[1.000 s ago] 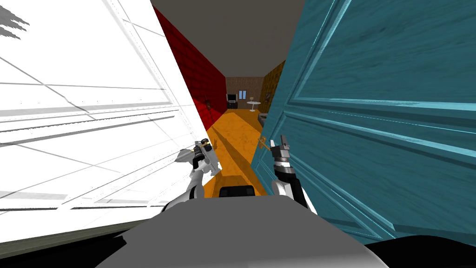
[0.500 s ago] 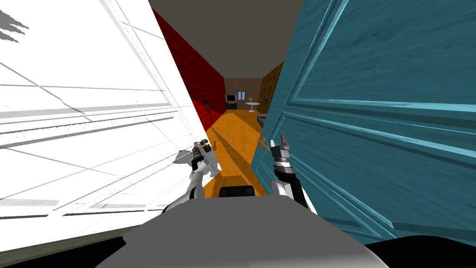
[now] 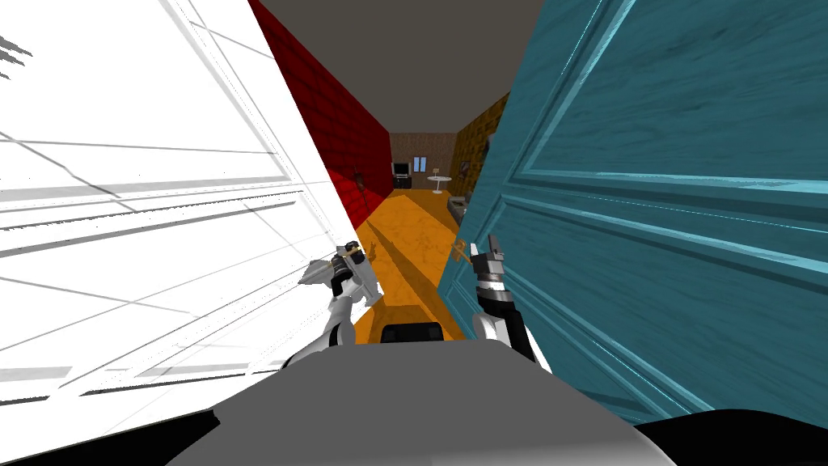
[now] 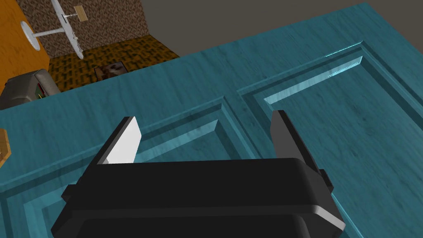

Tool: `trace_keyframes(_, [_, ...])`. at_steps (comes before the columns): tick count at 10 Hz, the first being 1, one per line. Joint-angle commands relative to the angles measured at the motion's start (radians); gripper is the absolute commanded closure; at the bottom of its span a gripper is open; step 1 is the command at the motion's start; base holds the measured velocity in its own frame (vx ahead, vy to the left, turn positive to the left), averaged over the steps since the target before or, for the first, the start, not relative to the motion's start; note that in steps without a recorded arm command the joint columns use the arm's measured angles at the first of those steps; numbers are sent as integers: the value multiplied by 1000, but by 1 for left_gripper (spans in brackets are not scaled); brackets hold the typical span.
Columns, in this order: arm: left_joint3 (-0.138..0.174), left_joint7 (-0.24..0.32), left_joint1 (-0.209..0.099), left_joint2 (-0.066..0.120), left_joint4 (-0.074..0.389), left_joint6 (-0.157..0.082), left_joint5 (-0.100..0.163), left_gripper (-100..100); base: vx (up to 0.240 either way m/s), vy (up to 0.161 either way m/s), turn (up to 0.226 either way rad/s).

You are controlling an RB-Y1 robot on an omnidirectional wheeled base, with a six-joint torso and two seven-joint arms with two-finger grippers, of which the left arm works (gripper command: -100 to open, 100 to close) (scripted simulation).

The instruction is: Push the door open

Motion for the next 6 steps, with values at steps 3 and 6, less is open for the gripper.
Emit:
trace_keyframes(3, [38, -39, -4, 12, -10, -25, 30, 100, 54, 29, -33])
trace_keyframes(6, [78, -93, -14, 3, -6, -47, 71, 100, 68, 39, -58])
